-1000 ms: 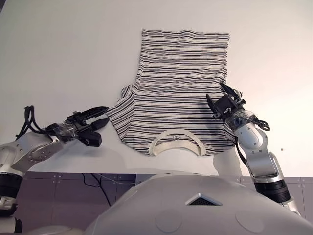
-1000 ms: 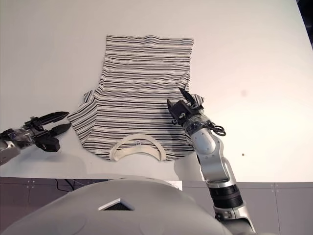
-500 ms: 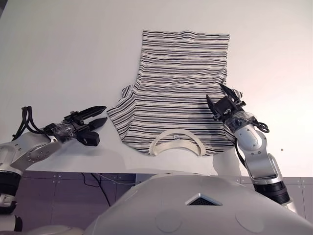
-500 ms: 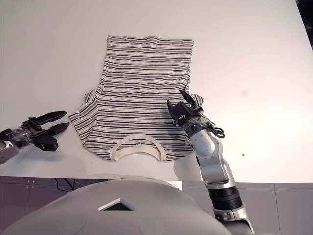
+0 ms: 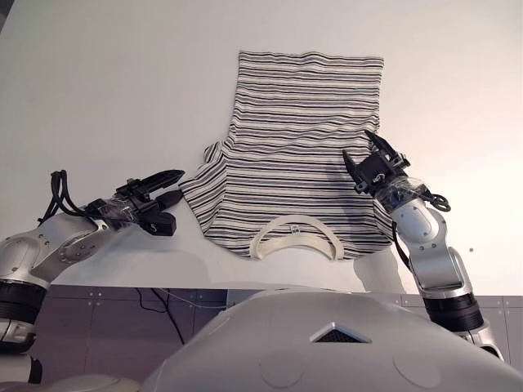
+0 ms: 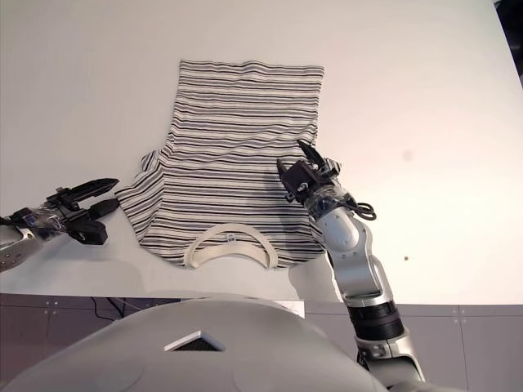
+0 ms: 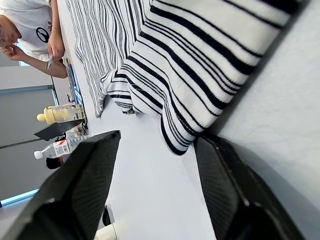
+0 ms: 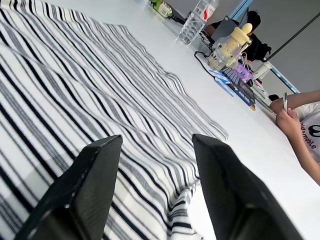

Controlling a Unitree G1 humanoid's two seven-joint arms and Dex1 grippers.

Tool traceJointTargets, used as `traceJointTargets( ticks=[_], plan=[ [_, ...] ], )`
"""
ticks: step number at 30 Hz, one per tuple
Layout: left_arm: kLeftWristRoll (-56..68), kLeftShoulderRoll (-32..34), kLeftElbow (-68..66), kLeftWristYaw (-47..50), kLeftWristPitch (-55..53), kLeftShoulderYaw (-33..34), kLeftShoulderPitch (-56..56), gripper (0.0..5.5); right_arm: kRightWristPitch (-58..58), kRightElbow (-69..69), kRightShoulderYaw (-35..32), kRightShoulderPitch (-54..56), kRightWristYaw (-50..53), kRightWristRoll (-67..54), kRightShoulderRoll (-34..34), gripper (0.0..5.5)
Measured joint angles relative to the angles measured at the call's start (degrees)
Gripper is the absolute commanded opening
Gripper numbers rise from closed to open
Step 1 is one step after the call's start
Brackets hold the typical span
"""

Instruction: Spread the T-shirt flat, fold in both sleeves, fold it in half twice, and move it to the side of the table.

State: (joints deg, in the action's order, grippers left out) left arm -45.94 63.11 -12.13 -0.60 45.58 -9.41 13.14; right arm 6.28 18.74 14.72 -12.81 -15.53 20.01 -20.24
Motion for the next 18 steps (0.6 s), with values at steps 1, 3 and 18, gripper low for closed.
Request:
traceJointTargets(
  ticks=[1, 3, 18],
  plan=[
    [-0.30, -0.01, -0.20, 0.19, 0.19, -0.44, -0.41, 2.50, 0.00, -0.10, 0.01, 0.03, 0.01, 0.00, 0.05, 2.58],
    [-0.54, -0.05, -1.06, 1.01, 0.38, -1.51, -1.01, 2.13, 0.00, -0.40, 0.03, 0.05, 0.02, -0.01, 0.11, 2.58],
    [-3.94, -1.58, -7.44, 5.73, -0.47, -6.81, -7.16, 0.12, 0.00, -0.44, 0.17, 0.57, 0.05, -0.17, 0.57, 2.58]
  ],
)
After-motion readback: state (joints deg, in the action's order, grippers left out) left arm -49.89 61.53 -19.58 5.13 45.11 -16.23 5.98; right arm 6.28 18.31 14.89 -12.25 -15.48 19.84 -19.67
